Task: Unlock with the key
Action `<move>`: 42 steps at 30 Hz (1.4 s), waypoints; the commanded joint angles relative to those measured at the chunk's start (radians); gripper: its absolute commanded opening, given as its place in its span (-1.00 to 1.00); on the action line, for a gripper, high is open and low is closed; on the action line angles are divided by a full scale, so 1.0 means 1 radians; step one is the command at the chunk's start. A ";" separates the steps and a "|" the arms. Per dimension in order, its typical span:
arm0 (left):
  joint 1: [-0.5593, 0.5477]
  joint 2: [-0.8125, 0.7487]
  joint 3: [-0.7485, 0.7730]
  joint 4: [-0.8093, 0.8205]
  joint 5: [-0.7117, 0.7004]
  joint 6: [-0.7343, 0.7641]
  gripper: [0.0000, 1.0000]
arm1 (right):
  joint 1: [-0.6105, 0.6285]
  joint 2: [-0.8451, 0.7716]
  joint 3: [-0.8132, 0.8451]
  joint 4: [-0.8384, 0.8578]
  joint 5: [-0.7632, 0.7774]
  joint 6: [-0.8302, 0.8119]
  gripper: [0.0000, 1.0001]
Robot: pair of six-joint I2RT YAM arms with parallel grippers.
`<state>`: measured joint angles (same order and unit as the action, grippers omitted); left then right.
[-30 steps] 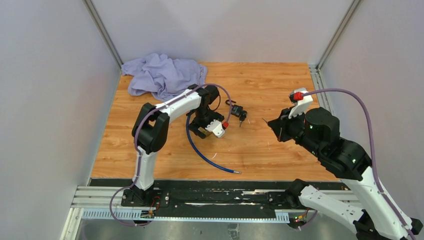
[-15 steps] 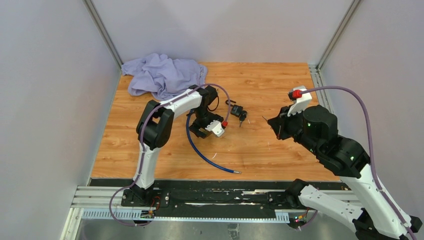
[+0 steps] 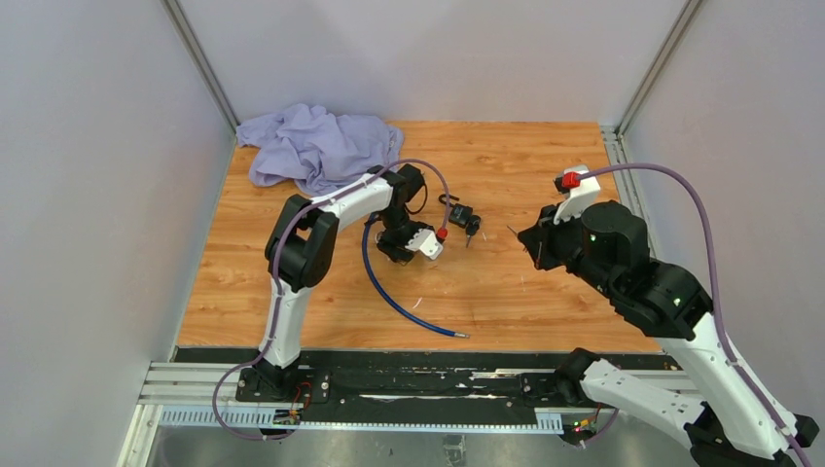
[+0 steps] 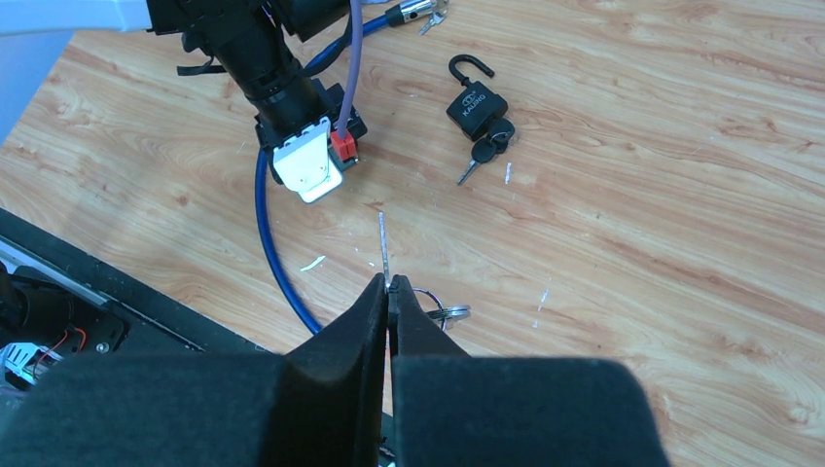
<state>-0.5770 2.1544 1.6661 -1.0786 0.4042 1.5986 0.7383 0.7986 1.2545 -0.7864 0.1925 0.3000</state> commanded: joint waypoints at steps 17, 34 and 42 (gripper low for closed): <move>0.006 -0.296 0.022 0.078 0.025 -0.213 -0.99 | -0.037 0.045 0.039 -0.002 -0.088 0.053 -0.99; 0.031 -0.879 0.026 0.092 0.077 -0.334 -1.00 | -0.086 0.258 0.171 0.141 -0.567 0.039 -0.99; 0.011 -1.159 -0.290 0.388 0.081 -0.431 -1.00 | -0.079 0.303 0.156 0.258 -0.666 0.113 -0.99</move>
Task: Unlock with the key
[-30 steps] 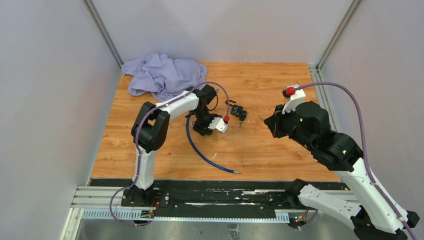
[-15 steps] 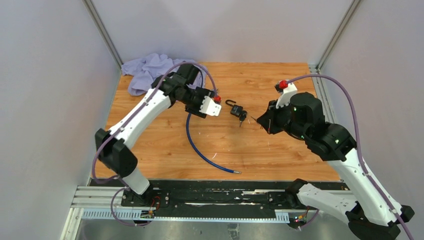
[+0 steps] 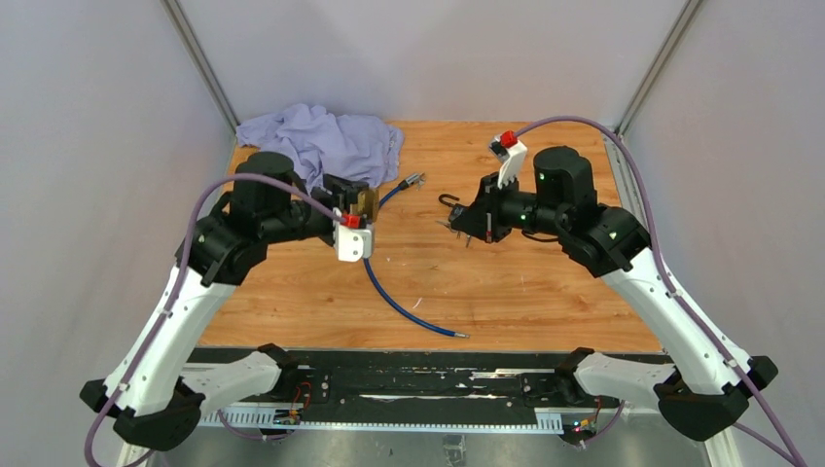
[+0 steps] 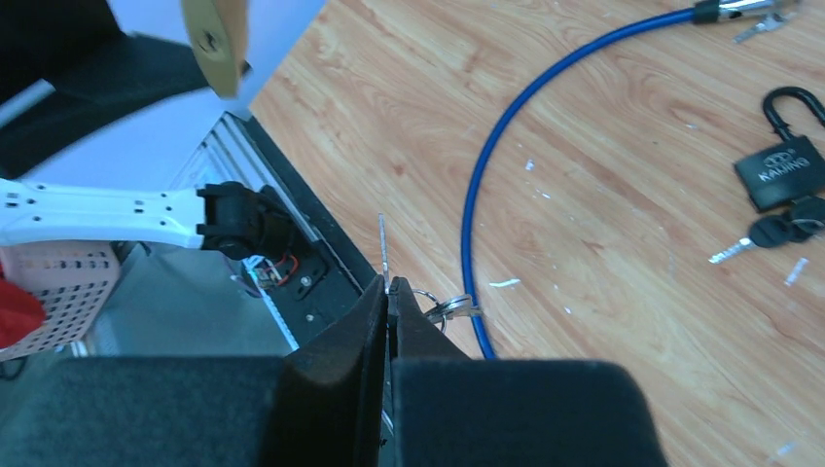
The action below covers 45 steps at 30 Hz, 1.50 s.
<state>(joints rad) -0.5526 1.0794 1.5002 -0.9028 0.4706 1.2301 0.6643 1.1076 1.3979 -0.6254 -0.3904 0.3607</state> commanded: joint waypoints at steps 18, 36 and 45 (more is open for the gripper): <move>-0.102 -0.239 -0.363 0.482 -0.124 -0.078 -0.99 | 0.115 0.104 0.108 0.122 0.022 0.068 -0.99; -0.137 -0.217 -0.363 0.423 -0.160 -0.090 -1.00 | 0.196 0.167 0.173 0.114 0.087 0.072 -0.99; -0.149 -0.218 -0.365 0.420 -0.172 -0.078 -0.99 | 0.211 0.190 0.187 0.116 0.092 0.080 -0.99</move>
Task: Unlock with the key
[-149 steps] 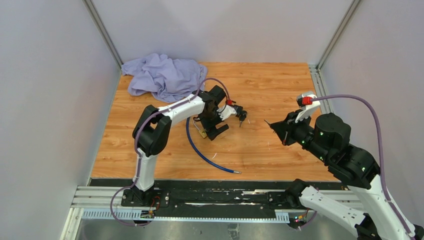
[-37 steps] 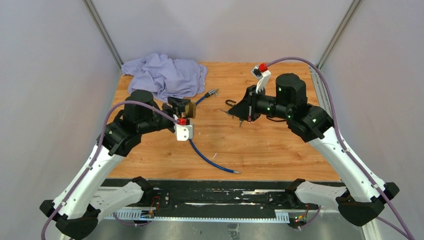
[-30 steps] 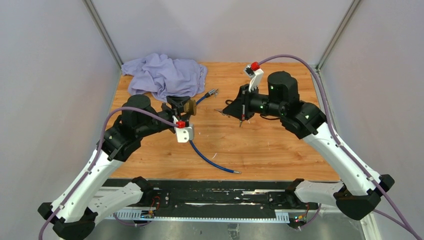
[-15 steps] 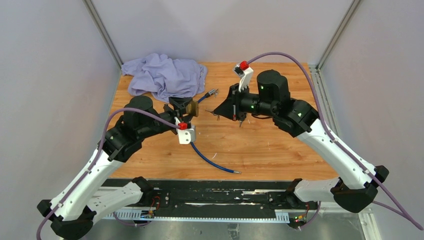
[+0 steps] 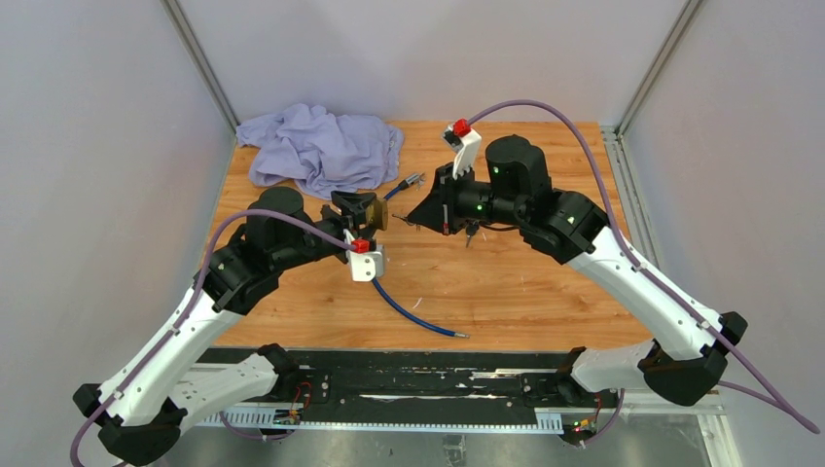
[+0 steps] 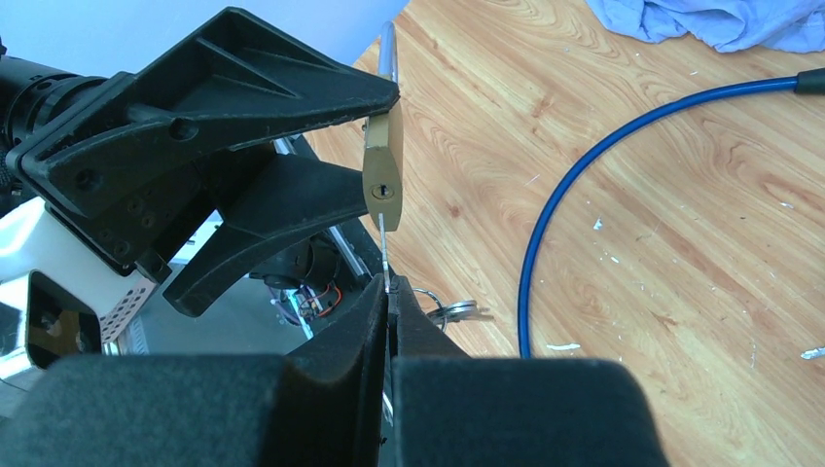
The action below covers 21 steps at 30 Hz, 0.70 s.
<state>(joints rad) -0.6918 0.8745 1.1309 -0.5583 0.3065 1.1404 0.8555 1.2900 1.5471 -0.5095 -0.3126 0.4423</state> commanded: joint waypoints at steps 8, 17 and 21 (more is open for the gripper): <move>-0.015 -0.017 -0.001 0.075 -0.015 0.016 -1.00 | 0.031 0.020 0.042 0.005 0.005 -0.002 -0.99; -0.021 -0.020 -0.005 0.072 -0.024 0.024 -1.00 | 0.040 0.026 0.043 0.012 0.007 -0.001 -0.99; -0.024 -0.020 -0.005 0.072 -0.028 0.024 -1.00 | 0.040 0.026 0.038 0.015 0.008 -0.002 -0.99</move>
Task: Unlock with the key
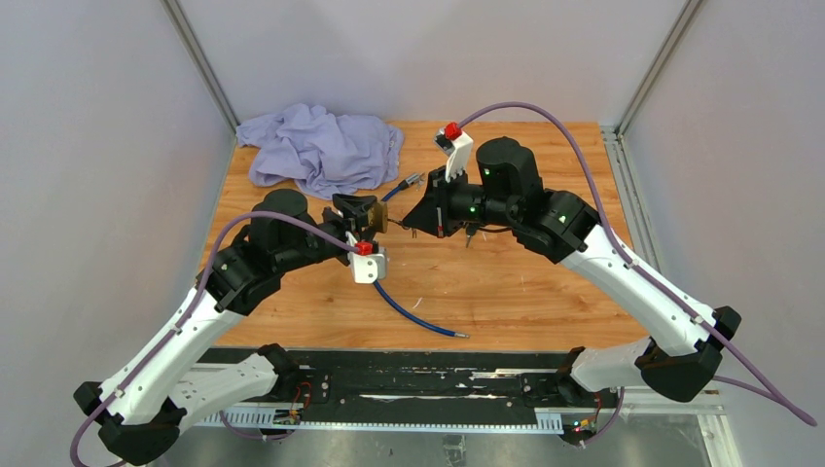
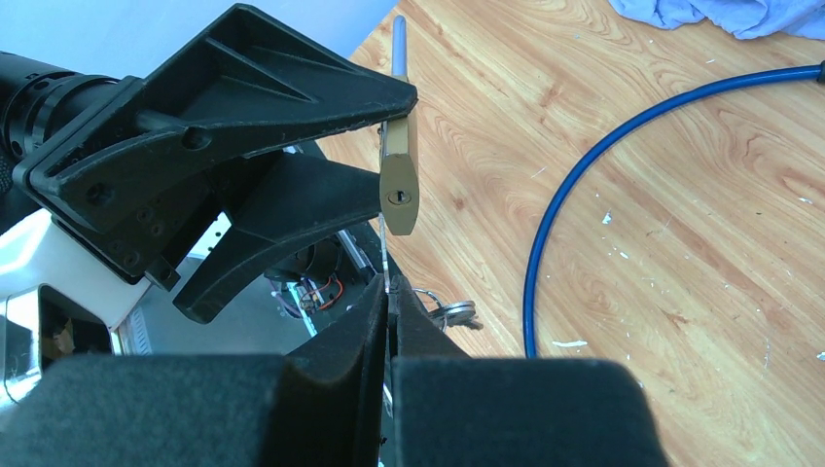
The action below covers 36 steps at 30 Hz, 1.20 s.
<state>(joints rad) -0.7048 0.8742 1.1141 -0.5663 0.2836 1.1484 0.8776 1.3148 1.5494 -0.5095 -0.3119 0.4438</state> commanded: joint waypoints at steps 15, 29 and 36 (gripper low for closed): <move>-0.015 -0.024 0.008 0.080 -0.011 0.019 -1.00 | 0.017 0.016 0.028 0.018 0.003 0.005 -0.99; -0.016 -0.027 0.004 0.078 -0.014 0.023 -1.00 | 0.018 0.018 0.016 0.031 0.008 0.007 -0.99; -0.017 -0.028 0.003 0.077 -0.015 0.026 -1.00 | 0.017 0.023 0.010 0.041 0.008 0.018 -0.99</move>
<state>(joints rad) -0.7113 0.8742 1.1141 -0.5667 0.2752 1.1530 0.8814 1.3338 1.5494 -0.5022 -0.3115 0.4503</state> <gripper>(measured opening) 0.609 0.009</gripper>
